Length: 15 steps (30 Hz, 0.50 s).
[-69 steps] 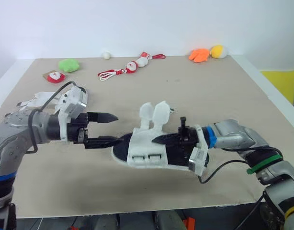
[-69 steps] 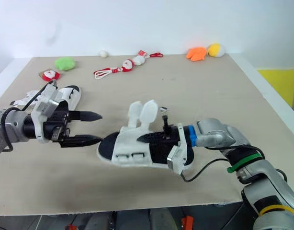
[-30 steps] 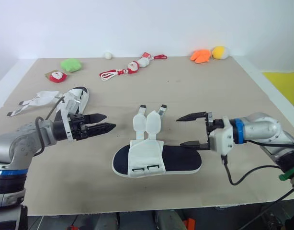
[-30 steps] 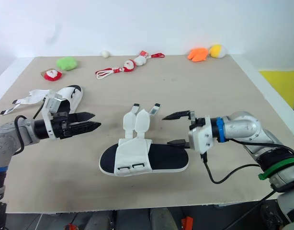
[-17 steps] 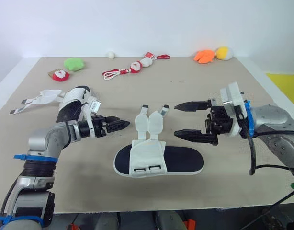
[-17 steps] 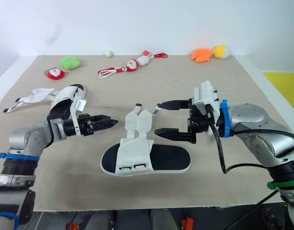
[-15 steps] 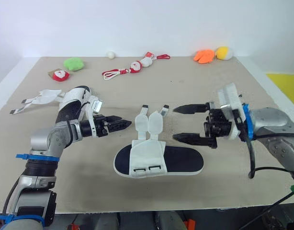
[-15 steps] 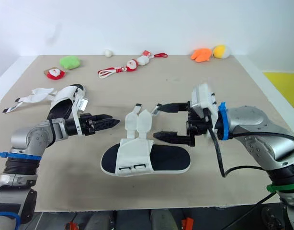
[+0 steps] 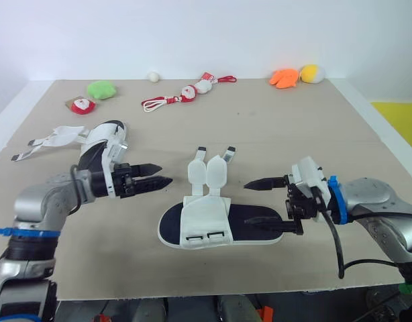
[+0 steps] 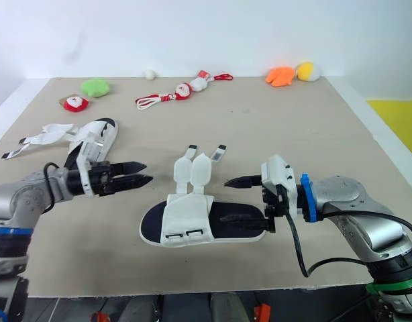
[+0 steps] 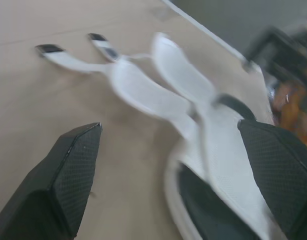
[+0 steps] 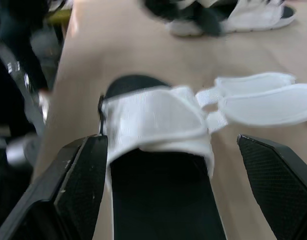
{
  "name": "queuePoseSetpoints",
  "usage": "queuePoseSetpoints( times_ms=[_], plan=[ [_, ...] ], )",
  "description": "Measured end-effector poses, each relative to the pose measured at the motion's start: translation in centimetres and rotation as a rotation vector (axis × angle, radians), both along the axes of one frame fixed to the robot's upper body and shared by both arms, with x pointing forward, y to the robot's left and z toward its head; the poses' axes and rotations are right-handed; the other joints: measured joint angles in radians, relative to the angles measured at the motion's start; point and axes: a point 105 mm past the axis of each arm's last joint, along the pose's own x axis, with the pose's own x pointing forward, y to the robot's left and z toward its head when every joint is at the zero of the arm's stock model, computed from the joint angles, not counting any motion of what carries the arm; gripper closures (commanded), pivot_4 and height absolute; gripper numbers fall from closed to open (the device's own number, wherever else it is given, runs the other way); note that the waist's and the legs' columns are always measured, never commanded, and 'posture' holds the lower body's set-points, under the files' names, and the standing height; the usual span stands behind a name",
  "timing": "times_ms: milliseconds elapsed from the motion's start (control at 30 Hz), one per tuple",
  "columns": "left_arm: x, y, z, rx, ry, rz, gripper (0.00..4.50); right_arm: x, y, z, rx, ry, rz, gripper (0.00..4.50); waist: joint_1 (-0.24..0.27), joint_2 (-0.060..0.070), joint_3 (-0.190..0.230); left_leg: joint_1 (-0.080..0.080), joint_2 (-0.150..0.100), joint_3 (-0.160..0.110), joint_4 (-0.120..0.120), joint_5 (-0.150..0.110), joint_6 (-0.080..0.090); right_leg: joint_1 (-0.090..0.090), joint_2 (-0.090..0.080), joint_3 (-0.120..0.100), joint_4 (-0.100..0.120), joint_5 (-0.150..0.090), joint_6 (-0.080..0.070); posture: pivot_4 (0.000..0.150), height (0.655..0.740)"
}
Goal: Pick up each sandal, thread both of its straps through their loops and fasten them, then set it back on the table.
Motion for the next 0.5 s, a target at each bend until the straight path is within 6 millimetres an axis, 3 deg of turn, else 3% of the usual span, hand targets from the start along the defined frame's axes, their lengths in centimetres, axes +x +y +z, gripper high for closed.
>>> queuePoseSetpoints(
  times_ms=[33, 133, 300, 433, 500],
  plan=[
    [-1.4, 0.2, -0.1, 0.055, -0.022, -0.042, 0.00, 0.5, -0.1, 0.8, 0.043, 0.043, -0.027, 0.06, -0.002, 0.000, 0.000, 0.000, 0.000, 0.001, 0.000, 0.000, 0.000, 0.000, 0.000, 0.000, 0.000, -0.002, -0.004, 0.150, 0.7400],
    [-2.9, 0.0, 0.1, 0.108, -0.059, -0.094, 0.00, 1.1, -0.1, 2.2, 0.098, 0.122, -0.058, 0.06, 0.002, 0.000, 0.000, 0.000, 0.000, 0.000, 0.001, 0.000, 0.000, 0.001, 0.000, 0.000, 0.000, -0.002, -0.005, 0.150, 0.7400],
    [-4.4, -0.8, 0.1, 0.175, -0.134, -0.149, 2.24, 1.9, 0.2, 2.8, 0.132, 0.348, -0.093, 0.00, 0.005, -0.001, 0.000, 0.000, 0.000, 0.002, 0.002, 0.000, 0.000, 0.001, -0.001, 0.000, -0.001, -0.002, -0.005, 0.150, 0.7400],
    [-5.3, -1.3, -1.0, 0.235, -0.142, -0.187, 4.24, 4.6, 0.4, 2.0, 0.158, 0.585, -0.210, 0.00, 0.000, -0.002, 0.001, -0.001, 0.000, 0.002, 0.001, 0.000, 0.000, 0.000, 0.000, 0.000, -0.001, -0.002, -0.006, 0.150, 0.7400],
    [-5.5, -1.4, -1.5, 0.262, -0.145, -0.194, 4.44, 5.7, 0.4, 1.1, 0.159, 0.689, -0.271, 0.00, -0.001, -0.002, 0.001, 0.000, 0.000, 0.002, 0.001, 0.000, 0.001, 0.000, 0.000, 0.000, -0.001, -0.002, -0.007, 0.150, 0.7400]
  ],
)
